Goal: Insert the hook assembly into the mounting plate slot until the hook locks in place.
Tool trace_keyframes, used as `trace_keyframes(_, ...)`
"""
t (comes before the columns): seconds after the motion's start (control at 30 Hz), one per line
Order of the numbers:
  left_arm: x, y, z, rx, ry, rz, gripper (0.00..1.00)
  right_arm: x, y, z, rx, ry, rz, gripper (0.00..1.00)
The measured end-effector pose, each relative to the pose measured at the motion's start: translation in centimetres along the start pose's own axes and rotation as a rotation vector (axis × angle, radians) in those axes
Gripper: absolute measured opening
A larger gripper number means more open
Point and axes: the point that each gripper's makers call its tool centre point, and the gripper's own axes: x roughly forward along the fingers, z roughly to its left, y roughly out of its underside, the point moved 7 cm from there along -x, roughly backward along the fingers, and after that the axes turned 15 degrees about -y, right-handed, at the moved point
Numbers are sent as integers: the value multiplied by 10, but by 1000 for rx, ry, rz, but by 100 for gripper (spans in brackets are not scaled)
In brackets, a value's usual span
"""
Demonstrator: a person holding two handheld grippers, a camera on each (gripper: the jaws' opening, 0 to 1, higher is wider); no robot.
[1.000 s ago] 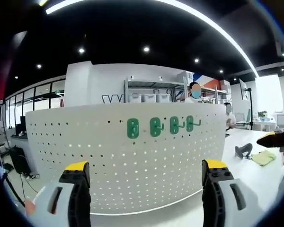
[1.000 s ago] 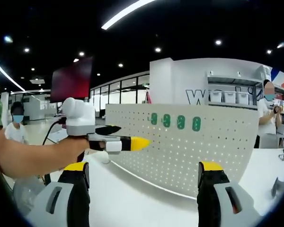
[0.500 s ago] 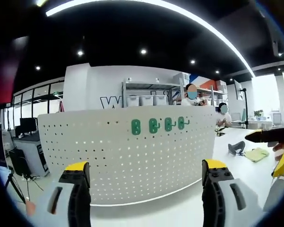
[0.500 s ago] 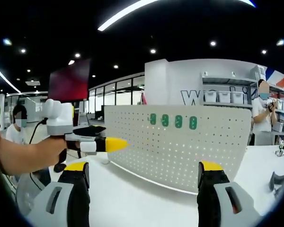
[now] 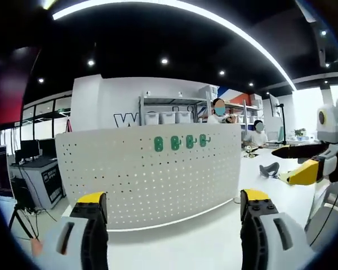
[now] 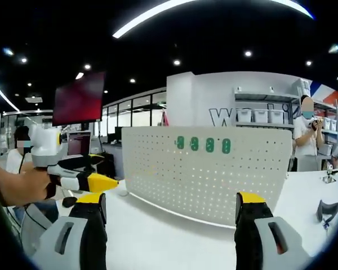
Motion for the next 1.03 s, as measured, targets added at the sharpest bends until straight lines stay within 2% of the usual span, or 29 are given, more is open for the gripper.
trace_keyframes(0.3, -17, 4, 6, 9, 12, 5, 100, -7, 2, -1, 5, 33, -1, 97)
trace_keyframes(0.4, -16, 7, 5, 6, 19, 21, 100, -9, 3, -3, 2, 48, 2, 97)
trace_keyframes(0.73, -14, 3, 3, 2, 25, 9, 100, -10, -3, -10, -13, 87, -16, 99)
trace_keyframes(1.03, -15, 4, 3, 3, 22, 13, 100, -9, -2, -9, -13, 83, -13, 99)
